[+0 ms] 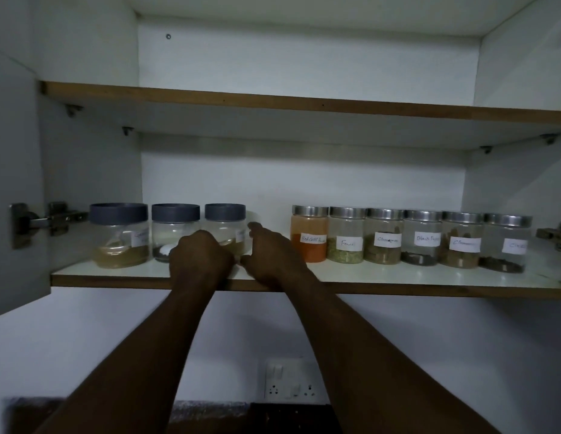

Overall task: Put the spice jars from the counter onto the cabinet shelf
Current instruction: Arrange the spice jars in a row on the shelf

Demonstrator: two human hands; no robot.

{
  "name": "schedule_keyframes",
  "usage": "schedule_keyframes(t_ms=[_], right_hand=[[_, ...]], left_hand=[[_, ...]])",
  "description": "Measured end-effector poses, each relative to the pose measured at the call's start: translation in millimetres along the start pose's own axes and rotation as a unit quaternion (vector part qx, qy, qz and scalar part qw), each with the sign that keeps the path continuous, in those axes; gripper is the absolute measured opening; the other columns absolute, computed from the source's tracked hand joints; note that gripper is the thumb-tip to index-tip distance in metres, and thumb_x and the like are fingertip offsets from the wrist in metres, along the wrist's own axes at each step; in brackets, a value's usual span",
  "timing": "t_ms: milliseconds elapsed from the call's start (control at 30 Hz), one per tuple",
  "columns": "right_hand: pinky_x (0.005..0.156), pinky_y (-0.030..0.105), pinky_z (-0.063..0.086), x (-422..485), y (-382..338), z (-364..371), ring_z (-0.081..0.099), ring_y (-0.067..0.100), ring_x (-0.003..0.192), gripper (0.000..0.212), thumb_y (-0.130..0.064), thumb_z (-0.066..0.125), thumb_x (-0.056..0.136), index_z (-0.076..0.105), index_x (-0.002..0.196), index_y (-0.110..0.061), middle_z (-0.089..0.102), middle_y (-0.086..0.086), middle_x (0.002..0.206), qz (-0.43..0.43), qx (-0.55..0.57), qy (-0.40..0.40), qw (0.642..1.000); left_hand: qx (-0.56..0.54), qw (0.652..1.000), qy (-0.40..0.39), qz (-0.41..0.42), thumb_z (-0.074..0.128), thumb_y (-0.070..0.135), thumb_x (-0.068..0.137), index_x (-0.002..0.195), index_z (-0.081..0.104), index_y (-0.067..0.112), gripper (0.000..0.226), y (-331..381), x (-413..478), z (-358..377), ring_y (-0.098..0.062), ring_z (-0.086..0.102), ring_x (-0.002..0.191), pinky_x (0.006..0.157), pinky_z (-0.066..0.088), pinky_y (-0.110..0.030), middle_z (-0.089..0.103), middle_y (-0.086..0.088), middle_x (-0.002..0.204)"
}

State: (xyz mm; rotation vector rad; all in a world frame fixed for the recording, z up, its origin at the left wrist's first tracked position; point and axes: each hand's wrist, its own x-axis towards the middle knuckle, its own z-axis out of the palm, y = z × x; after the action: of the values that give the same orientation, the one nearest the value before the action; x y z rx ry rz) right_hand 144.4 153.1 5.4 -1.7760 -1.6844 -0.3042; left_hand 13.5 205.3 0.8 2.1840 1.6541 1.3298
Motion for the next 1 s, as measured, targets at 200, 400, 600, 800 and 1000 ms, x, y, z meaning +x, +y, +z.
schedule_keyframes(t_ms=[200,400,600,800,1000], right_hand=[[0.107,0.046,0.047,17.7,-11.0,10.6,0.053,0.029,0.132,0.065,-0.042,0.045,0.106,0.018,0.159,-0.018,0.047,0.011,0.153,0.043,0.064,-0.042,0.996],[0.097,0.036,0.05,21.4,-4.2,11.3,0.059,0.028,0.126,0.086,-0.04,0.069,0.092,0.019,0.158,-0.02,0.057,0.01,0.144,0.065,0.131,-0.009,0.989],[0.083,0.027,0.048,23.9,8.7,3.7,0.061,0.026,0.118,0.091,-0.021,0.085,0.071,0.036,0.148,-0.017,0.06,0.008,0.136,0.14,0.153,0.077,0.975],[0.079,0.026,0.048,13.6,-1.6,3.9,0.064,0.025,0.113,0.079,-0.031,0.085,0.075,0.042,0.14,-0.015,0.065,0.008,0.13,0.13,0.11,0.099,0.98],[0.081,0.031,0.055,-3.5,-9.0,0.1,0.066,0.025,0.105,0.054,-0.03,0.079,0.082,0.051,0.124,-0.013,0.069,0.009,0.117,0.15,0.048,0.152,0.976]], left_hand=[[-0.001,0.996,-0.092,-0.012,0.077,0.04,0.08,0.102,0.064,0.008,0.041,-1.4,15.6,-3.2,-0.025,0.059,0.084,0.075,0.048,-0.034,0.062,-0.006,0.09],[-0.1,0.977,-0.185,-0.02,0.086,0.044,0.069,0.148,0.025,0.004,0.107,-13.1,37.9,1.3,-0.036,0.057,0.119,0.1,0.048,-0.046,0.058,-0.015,0.131],[-0.056,0.981,-0.18,0.047,0.08,0.065,0.059,0.124,0.06,0.019,0.082,-16.3,44.7,10.0,-0.026,0.062,0.1,0.088,0.053,-0.039,0.068,-0.006,0.118],[-0.026,0.99,-0.117,0.079,0.075,0.069,0.065,0.118,0.051,0.021,0.076,-15.5,37.0,18.1,-0.026,0.061,0.096,0.074,0.044,-0.034,0.066,-0.004,0.11],[0.021,0.984,-0.101,0.146,0.069,0.067,0.077,0.118,0.052,0.024,0.062,-11.7,30.3,16.8,-0.028,0.065,0.102,0.074,0.045,-0.034,0.068,-0.004,0.114]])
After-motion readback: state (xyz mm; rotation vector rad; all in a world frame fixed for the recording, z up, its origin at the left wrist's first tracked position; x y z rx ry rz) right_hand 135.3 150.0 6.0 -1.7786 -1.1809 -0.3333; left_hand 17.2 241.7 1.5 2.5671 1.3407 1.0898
